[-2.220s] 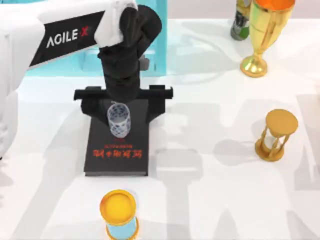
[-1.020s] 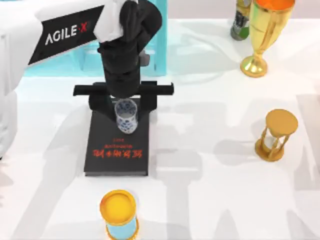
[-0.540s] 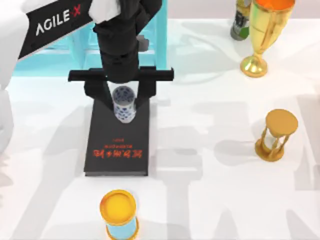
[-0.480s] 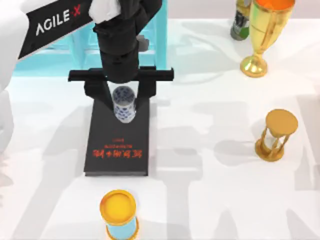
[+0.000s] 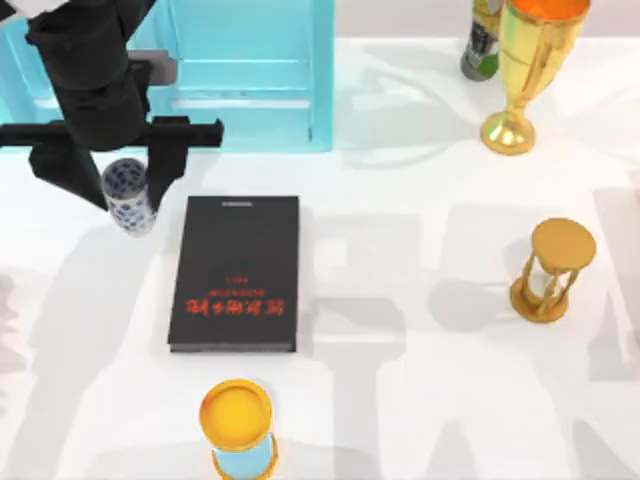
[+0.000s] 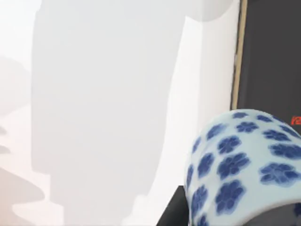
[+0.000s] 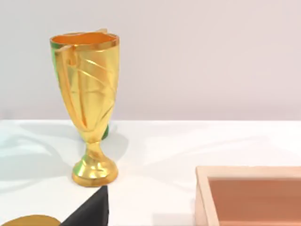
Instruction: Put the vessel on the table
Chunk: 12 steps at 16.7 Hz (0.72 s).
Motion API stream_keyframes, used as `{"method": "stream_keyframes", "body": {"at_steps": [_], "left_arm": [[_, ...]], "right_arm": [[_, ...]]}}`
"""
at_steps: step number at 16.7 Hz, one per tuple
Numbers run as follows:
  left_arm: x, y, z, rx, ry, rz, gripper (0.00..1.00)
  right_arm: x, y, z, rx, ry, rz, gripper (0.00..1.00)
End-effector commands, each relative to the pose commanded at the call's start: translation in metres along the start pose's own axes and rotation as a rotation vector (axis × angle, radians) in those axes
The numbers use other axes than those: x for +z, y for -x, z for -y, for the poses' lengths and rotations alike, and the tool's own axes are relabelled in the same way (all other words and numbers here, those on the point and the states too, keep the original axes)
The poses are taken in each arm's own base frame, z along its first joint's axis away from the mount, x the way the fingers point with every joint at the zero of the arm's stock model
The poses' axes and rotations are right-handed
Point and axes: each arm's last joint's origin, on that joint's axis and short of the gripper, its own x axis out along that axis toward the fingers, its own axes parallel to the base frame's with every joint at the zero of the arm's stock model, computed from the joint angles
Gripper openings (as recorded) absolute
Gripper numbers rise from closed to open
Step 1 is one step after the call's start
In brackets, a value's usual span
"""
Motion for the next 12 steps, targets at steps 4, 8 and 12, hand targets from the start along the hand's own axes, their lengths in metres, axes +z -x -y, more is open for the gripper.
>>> {"method": "stream_keyframes", "body": {"at_steps": [4, 8, 12], "left_arm": [[-0.014, 0.009, -0.036, -0.002, -0.001, 0.001, 0.0], [-0.013, 0.008, -0.034, 0.001, -0.006, -0.001, 0.0], [-0.011, -0.018, -0.035, -0.002, -0.003, 0.009, 0.0]], "right_arm": [[0.0, 0.0, 0.0, 0.0, 0.0, 0.0, 1.0], [0.0, 0.0, 0.0, 0.0, 0.0, 0.0, 1.0], [0.0, 0.0, 0.0, 0.0, 0.0, 0.0, 1.0]]}}
